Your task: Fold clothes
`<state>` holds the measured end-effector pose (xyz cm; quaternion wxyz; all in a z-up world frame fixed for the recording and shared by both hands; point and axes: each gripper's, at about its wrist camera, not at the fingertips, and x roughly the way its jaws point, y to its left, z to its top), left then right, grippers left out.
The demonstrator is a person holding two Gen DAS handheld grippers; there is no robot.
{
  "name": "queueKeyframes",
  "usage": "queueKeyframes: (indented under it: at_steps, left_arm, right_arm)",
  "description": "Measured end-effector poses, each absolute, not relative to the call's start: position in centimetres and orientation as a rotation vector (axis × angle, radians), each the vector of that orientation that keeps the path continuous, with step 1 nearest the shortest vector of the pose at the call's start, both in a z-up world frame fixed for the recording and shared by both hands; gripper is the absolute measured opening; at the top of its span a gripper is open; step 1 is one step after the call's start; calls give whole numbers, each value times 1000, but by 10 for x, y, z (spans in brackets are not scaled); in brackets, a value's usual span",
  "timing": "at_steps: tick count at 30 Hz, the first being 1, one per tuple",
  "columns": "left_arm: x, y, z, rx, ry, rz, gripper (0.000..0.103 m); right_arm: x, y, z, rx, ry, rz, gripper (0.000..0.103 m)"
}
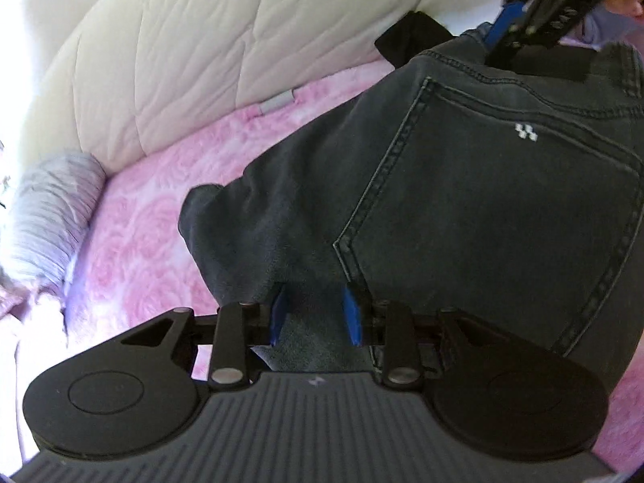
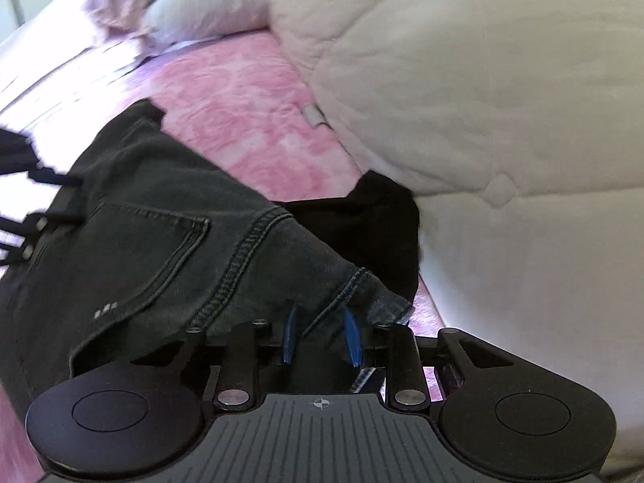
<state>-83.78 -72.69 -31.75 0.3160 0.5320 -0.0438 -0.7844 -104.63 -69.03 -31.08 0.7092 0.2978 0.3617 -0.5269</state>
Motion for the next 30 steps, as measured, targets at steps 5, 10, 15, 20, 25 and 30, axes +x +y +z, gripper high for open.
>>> queueKeyframes:
  at_steps: [5, 10, 15, 20, 25, 30]
  left_arm:
    - [-838, -737, -316, 1425, -47, -2051, 28]
    - [-801, -699, -287, 1368, 48, -2039, 28]
    - [-762, -641, -295, 1378, 140, -2050, 31]
    - [-756, -632, -307, 1315, 137, -2035, 31]
    - [-732, -603, -274, 1204, 233, -1984, 39]
    - [-704, -557, -237, 1089, 334, -1959, 80]
  right_arm:
    - [-1051, -678, -287, 701, 727, -1224, 27]
    - [-1023, -623, -255, 649, 679, -1202, 27]
    - [-990, -586, -280, 681, 732, -1168, 36]
    - [-979, -577, -281, 673, 715, -1250, 43]
    - [-958, -529, -252, 699, 661, -1355, 61]
    - [-929, -467, -231, 795, 644, -1439, 66]
